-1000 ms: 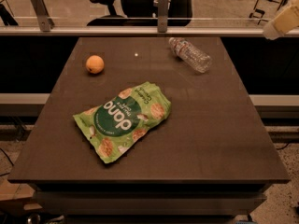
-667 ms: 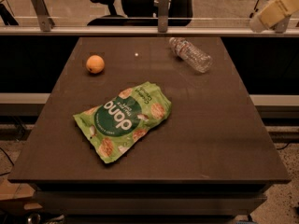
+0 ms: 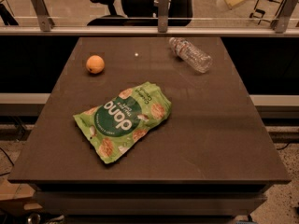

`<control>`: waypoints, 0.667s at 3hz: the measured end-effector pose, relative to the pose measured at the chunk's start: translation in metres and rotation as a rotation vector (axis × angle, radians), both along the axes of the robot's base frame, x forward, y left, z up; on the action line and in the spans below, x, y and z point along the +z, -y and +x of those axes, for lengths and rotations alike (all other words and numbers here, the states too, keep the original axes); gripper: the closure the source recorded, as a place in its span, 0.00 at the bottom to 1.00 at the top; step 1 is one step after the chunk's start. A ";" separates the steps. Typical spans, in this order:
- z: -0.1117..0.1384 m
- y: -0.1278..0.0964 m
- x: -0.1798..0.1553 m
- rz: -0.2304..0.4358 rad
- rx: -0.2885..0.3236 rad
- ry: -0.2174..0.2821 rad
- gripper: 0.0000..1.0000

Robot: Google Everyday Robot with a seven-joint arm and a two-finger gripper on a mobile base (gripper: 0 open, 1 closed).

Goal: Pick water bottle

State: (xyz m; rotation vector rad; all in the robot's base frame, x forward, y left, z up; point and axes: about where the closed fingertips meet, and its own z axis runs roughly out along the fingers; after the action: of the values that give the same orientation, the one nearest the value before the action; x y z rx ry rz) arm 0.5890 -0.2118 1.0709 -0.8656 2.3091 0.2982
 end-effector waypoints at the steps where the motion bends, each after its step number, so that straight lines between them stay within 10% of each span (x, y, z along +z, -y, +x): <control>1: 0.019 -0.010 -0.015 0.005 -0.111 -0.099 0.00; 2: 0.041 -0.018 -0.035 -0.050 -0.198 -0.191 0.00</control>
Offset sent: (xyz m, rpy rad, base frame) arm 0.0690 0.0219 -0.0462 -0.1561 0.3366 -0.3073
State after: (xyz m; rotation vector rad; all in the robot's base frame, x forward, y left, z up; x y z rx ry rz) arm 0.6305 -0.1933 1.0358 -0.6483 2.5664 0.2468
